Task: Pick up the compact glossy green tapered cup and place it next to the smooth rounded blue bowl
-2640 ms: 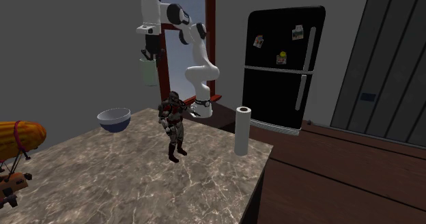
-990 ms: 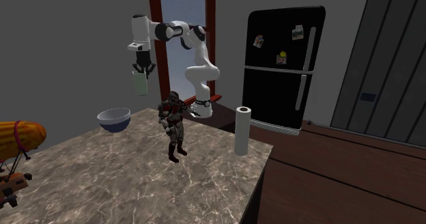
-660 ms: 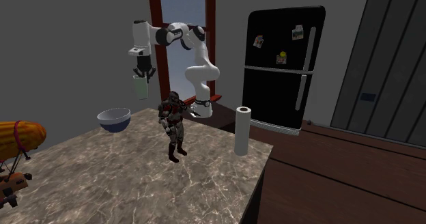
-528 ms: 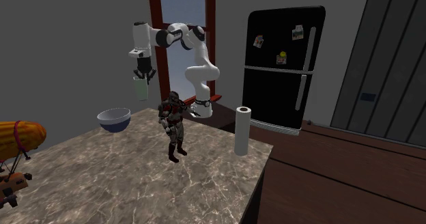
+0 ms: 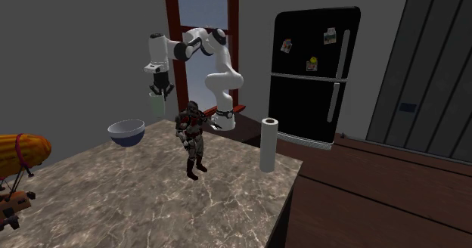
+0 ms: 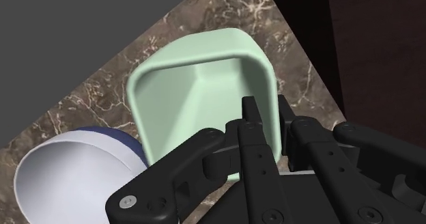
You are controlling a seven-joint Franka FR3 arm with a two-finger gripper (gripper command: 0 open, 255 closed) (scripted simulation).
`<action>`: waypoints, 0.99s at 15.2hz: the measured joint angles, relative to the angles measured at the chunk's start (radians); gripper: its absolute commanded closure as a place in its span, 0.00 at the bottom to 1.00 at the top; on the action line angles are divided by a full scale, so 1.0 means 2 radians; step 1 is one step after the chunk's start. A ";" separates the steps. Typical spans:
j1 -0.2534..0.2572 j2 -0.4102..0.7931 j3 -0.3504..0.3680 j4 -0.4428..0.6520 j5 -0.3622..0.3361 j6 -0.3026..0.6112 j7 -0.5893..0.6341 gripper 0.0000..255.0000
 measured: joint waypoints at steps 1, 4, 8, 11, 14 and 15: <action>-0.001 0.000 -0.004 -0.005 -0.004 0.005 0.001 1.00; 0.002 0.007 -0.021 -0.016 -0.015 0.026 0.005 1.00; 0.003 0.012 -0.041 -0.032 -0.029 0.050 0.010 1.00; 0.005 0.015 -0.045 -0.035 -0.032 0.055 0.012 1.00; 0.005 0.015 -0.046 -0.036 -0.033 0.056 0.013 1.00; 0.005 0.015 -0.046 -0.036 -0.033 0.056 0.013 1.00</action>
